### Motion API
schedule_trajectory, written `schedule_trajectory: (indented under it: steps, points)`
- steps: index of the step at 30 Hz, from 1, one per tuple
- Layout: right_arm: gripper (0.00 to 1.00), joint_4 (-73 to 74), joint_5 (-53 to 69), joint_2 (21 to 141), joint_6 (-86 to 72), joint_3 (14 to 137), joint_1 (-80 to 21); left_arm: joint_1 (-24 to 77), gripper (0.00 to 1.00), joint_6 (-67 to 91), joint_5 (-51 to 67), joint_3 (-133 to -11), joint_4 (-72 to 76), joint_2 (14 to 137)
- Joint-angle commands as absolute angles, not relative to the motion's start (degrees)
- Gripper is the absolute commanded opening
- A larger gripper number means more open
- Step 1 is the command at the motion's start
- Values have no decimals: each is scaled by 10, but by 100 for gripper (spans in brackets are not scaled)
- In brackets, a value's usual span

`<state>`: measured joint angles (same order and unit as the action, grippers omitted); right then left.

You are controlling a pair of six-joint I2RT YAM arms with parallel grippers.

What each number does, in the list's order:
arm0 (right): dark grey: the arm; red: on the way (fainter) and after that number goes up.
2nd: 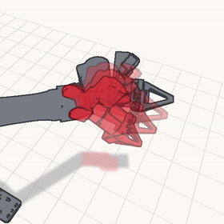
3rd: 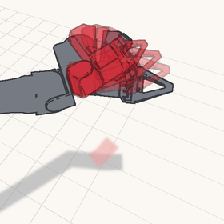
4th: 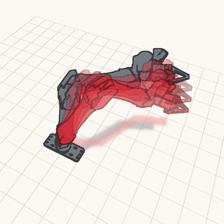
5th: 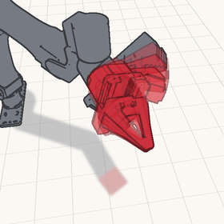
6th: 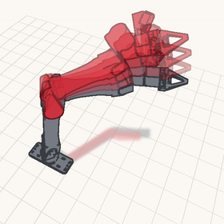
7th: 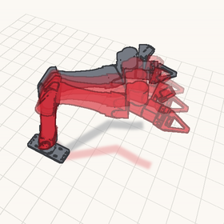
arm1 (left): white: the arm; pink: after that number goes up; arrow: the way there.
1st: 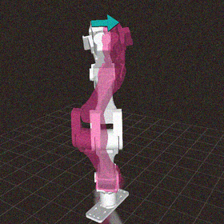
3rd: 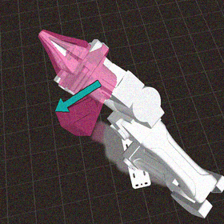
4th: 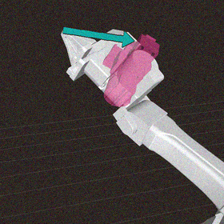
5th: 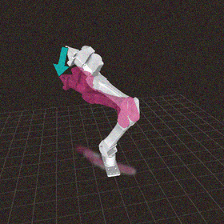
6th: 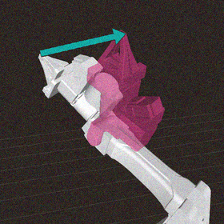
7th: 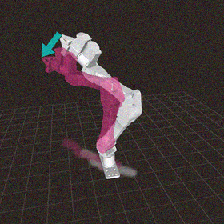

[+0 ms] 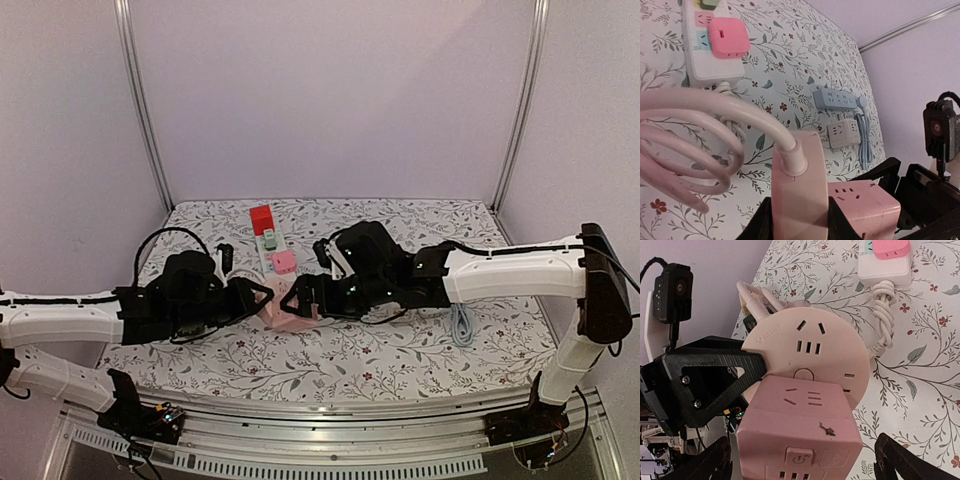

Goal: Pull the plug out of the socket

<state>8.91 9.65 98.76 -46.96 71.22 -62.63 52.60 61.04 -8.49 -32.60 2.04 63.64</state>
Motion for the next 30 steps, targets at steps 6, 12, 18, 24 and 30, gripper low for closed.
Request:
schedule_trajectory:
  steps: [6, 12, 18, 24, 30]
  points:
    - [95, 85, 108, 1038, -490, 752, -633, 551, 0, 623, -99, -365, 99, 660]
    - [86, 85, 108, 1052, -503, 752, -633, 558, 0, 626, -108, -372, 100, 664]
    - [72, 84, 101, 1053, -511, 751, -632, 559, 0, 627, -110, -372, 97, 662]
    - [61, 78, 103, 1057, -521, 753, -633, 561, 0, 623, -103, -370, 102, 665]
    - [45, 69, 100, 1056, -526, 752, -632, 564, 0, 614, -99, -363, 116, 665]
